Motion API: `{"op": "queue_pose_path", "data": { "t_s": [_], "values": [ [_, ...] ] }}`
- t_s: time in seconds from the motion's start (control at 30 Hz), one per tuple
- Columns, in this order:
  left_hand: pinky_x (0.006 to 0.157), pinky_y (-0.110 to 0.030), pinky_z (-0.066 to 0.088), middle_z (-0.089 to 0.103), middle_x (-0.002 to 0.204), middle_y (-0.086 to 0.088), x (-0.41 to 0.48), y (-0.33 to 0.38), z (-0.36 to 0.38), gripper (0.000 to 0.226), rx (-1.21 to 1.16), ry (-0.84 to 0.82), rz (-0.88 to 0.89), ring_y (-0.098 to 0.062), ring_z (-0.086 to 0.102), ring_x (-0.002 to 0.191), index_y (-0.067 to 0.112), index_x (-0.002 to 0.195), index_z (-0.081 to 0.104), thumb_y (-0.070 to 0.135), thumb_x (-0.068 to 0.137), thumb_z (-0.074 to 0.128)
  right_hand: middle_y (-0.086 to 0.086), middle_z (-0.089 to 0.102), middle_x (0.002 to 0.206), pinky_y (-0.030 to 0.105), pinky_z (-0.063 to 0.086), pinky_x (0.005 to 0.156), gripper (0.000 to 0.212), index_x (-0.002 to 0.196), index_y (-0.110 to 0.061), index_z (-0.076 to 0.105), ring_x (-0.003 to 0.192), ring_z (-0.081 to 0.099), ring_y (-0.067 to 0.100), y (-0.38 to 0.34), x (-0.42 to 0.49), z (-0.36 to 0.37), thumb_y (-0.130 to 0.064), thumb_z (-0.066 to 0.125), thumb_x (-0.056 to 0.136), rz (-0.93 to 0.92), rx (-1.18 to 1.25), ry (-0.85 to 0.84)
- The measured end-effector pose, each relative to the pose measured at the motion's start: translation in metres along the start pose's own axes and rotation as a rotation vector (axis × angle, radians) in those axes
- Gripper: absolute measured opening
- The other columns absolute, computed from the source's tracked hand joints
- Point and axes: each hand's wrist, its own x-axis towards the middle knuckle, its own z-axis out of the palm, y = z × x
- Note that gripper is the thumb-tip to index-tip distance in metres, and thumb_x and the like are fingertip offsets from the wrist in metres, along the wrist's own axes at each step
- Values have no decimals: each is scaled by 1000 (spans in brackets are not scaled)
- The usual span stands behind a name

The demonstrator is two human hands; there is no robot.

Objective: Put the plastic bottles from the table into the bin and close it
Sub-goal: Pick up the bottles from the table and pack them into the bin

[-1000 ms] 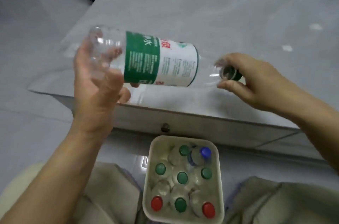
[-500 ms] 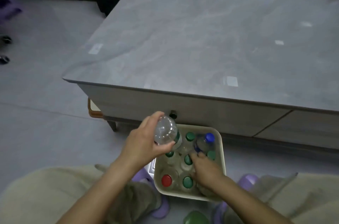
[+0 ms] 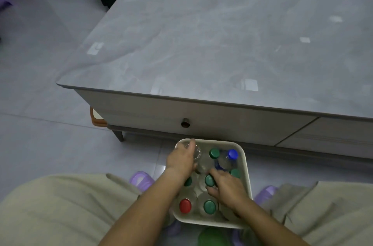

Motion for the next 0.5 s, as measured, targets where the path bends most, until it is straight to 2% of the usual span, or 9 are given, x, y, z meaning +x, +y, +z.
{"op": "queue_pose_path", "data": {
  "t_s": [0.13,0.27,0.37,0.43,0.5],
  "values": [
    [77,-40,53,42,128,-21,3,11,15,74,30,-11,-35,-34,64,101,20,147,14,22,88,59,-1,62,115,34,45,72,37,114,-27,46,103,59,21,2,-5,3,-43,54,81,-18,52,46],
    [81,-39,52,38,131,-22,1,7,16,76,12,-51,-69,-35,62,103,20,148,10,26,89,58,2,64,100,36,44,68,29,96,-20,47,90,60,22,-4,-10,1,-40,58,77,-19,217,130],
    [79,-39,53,39,129,-22,10,9,13,75,6,-59,-101,-34,63,102,21,147,13,25,88,60,1,65,86,39,49,68,29,89,-16,49,79,60,18,-13,-19,-13,-36,62,72,2,361,173],
    [81,-39,53,40,128,-22,16,14,9,71,-19,-69,-107,-34,62,103,21,146,16,22,89,58,-6,61,71,27,49,62,26,81,-23,49,67,58,7,-22,-26,-40,-33,68,67,40,498,273],
    [85,-41,51,38,130,-24,21,20,4,67,-14,-78,-94,-37,60,107,21,146,15,15,91,51,-10,58,62,16,42,53,28,74,-31,46,59,56,4,-32,-35,-82,-41,68,60,51,555,463]
  ]
}}
